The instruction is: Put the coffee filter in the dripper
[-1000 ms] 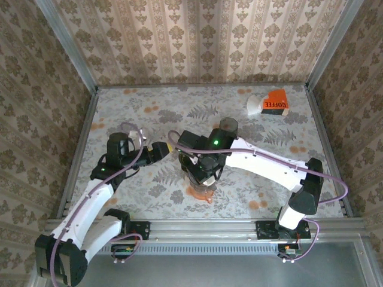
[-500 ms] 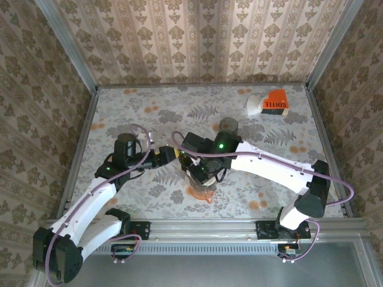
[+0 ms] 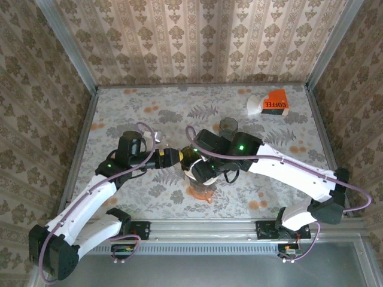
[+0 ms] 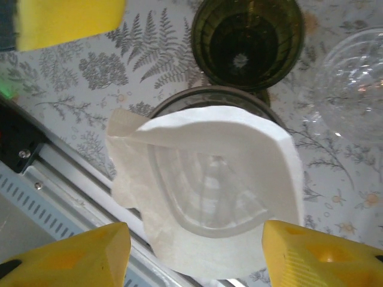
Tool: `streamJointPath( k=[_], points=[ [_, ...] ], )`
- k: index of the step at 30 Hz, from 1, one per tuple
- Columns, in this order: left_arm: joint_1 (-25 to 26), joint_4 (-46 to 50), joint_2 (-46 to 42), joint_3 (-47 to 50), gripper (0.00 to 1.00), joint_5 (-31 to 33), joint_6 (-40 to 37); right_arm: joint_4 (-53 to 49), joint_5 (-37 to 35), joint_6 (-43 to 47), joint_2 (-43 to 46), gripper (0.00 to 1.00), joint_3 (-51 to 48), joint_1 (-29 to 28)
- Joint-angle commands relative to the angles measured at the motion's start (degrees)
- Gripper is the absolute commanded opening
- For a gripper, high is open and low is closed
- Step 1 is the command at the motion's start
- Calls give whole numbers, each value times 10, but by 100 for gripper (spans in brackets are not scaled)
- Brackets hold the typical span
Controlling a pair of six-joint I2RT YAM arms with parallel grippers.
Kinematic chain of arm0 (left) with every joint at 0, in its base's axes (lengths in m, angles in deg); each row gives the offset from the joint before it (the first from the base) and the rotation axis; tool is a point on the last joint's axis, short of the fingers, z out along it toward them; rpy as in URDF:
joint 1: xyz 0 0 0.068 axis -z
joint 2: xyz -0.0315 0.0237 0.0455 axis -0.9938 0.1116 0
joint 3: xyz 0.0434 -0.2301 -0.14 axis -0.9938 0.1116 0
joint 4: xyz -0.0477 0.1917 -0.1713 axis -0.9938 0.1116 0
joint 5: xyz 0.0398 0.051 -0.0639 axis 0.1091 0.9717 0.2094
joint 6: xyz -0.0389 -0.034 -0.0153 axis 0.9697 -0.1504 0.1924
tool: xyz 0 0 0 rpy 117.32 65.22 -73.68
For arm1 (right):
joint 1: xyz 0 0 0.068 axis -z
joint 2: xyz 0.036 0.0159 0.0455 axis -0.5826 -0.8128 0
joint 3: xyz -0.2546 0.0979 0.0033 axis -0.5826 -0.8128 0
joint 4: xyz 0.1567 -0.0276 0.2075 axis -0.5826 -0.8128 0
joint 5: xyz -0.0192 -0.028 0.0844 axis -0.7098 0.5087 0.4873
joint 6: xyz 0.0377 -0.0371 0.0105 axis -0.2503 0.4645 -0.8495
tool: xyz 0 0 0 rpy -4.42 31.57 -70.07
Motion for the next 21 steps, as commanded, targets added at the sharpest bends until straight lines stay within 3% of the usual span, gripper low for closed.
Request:
streamJointPath(
  k=[1, 4, 11, 21],
  points=[
    [25, 64, 6, -36, 69, 34, -51, 2, -58, -1, 22, 63, -21, 1],
    [54, 106, 12, -58, 69, 66, -74, 13, -65, 6, 34, 66, -42, 9],
    [103, 134, 20, -78, 81, 103, -103, 57, -62, 20, 26, 74, -84, 28],
    [109, 117, 34, -71, 82, 104, -90, 100, -52, 22, -22, 75, -106, 42]
  ],
)
